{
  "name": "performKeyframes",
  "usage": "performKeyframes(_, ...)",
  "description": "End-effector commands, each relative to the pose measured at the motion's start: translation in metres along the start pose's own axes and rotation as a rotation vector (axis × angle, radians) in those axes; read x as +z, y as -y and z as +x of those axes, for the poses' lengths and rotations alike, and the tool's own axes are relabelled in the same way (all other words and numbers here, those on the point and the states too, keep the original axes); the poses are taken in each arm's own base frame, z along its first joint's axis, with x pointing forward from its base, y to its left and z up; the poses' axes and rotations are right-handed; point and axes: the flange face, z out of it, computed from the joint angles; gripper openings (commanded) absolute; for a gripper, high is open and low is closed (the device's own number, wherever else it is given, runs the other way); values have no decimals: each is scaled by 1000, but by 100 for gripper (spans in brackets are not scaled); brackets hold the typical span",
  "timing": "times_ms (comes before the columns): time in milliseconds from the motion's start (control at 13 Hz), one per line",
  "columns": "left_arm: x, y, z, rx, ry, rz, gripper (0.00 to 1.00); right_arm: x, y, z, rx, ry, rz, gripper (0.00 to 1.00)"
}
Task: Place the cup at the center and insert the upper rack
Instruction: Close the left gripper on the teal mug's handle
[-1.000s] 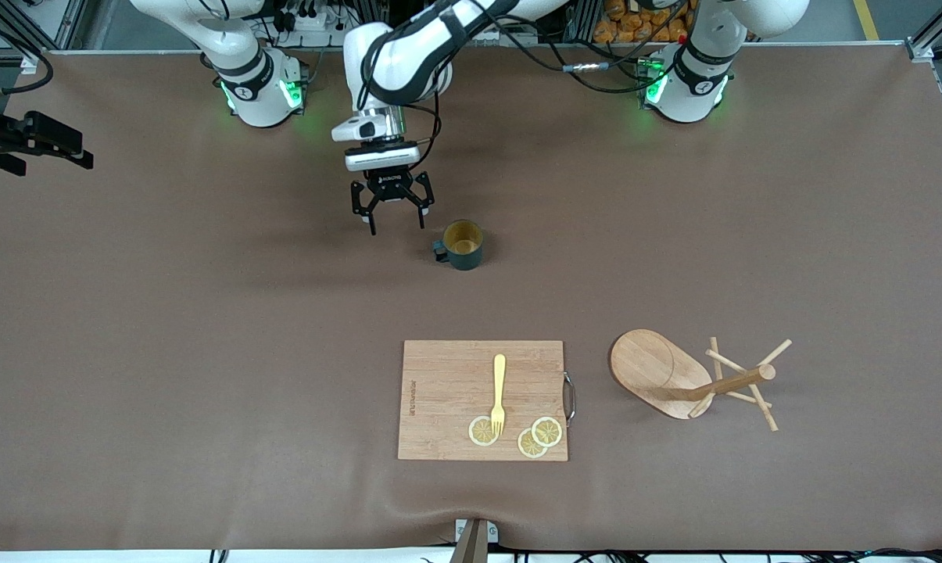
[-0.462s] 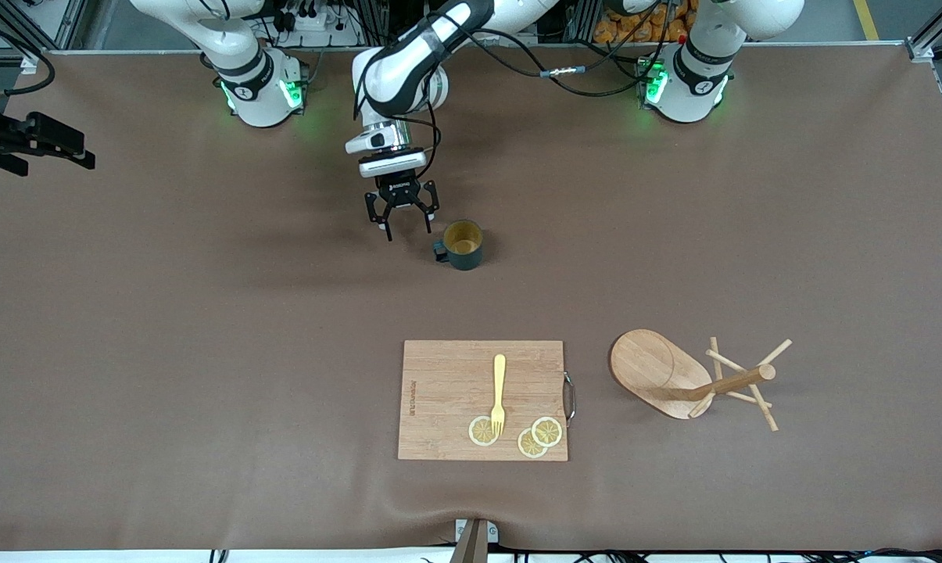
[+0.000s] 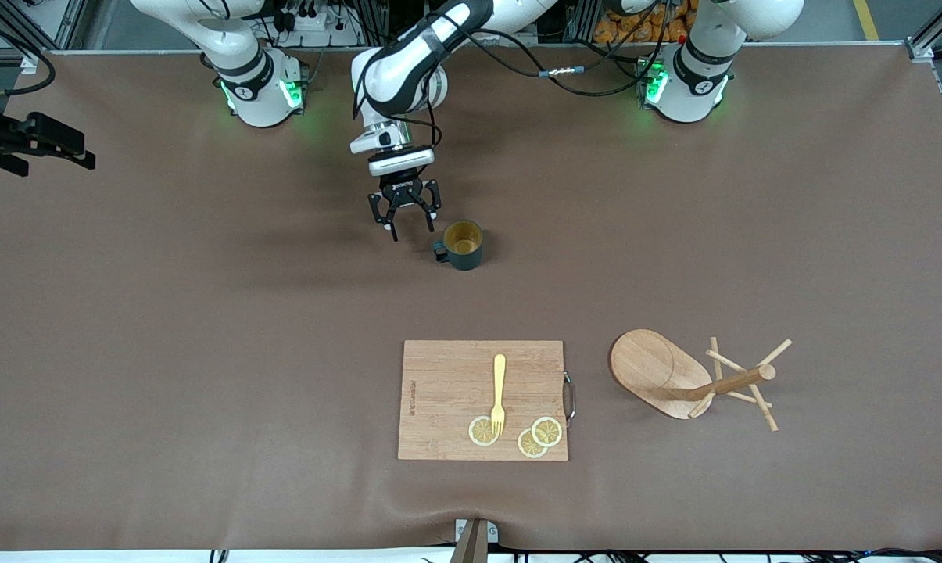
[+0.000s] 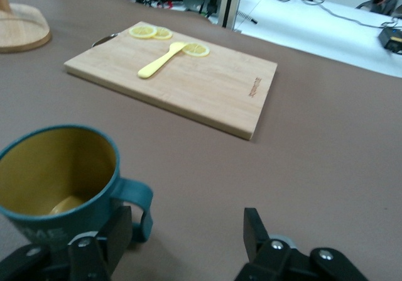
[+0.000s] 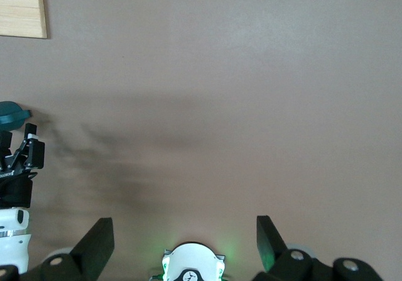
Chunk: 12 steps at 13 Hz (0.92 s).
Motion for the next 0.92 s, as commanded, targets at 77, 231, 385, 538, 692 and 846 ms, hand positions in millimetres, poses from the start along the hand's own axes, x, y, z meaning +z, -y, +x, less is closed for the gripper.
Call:
performKeyframes(77,9,3,-14,-5,11,29,75,-1,4,-7,8,-10,13,100)
performKeyframes(231,15,2,-14,8,15,22,74,-1,4,-7,8,-12,14,100)
performKeyframes(385,18,3,-21,21,33,7,73,-1,4,-7,8,-12,14,100)
performKeyframes(538,21,5,-23,26,33,13,71,-3,4,-8,8,-16,14,100)
performKeyframes(692,25,5,-24,26,32,15,68,-5,4,-8,6,-21,13,100)
performKeyframes(846,27,7,-24,28,32,18,68,-4,4,-7,3,-20,13,100)
